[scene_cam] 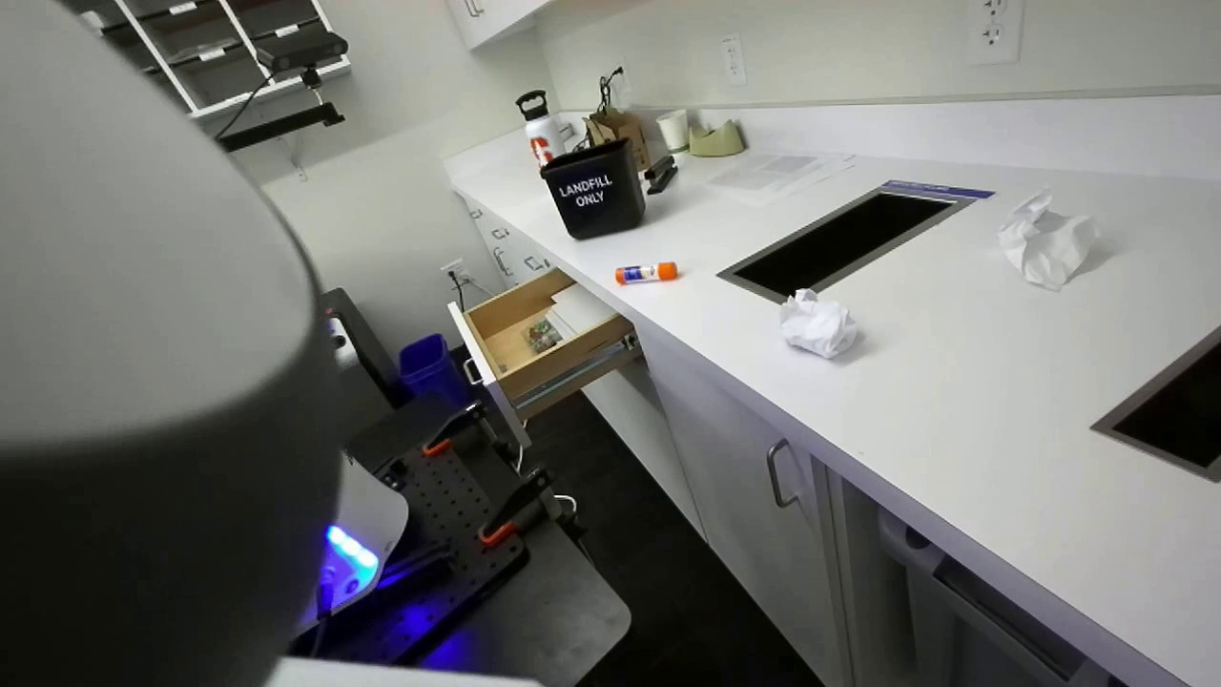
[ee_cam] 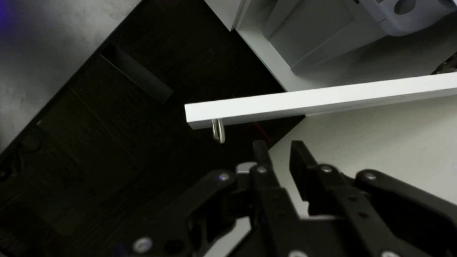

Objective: Close the right door of the cabinet

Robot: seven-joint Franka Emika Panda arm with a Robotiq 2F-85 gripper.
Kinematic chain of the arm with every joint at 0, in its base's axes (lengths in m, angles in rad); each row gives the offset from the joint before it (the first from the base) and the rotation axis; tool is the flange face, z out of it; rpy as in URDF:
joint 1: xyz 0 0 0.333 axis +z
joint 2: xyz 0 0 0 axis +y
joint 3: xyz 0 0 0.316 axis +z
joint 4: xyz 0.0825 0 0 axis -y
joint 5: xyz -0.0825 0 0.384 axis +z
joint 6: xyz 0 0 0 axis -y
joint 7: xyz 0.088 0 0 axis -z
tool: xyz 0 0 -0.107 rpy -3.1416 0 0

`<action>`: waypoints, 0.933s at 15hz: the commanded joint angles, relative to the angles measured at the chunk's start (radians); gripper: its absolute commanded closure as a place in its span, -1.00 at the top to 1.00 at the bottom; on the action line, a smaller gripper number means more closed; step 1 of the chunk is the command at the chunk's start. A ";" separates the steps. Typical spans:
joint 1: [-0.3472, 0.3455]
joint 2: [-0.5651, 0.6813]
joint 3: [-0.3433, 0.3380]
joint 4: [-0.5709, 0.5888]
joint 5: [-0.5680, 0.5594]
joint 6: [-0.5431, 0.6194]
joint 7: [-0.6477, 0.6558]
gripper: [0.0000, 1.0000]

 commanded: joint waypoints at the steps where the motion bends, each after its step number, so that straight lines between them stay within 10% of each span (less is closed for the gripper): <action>1: -0.036 0.113 0.021 0.066 0.043 -0.006 -0.005 -1.00; 14: -0.149 0.253 0.165 0.074 0.098 0.005 -0.045 -0.94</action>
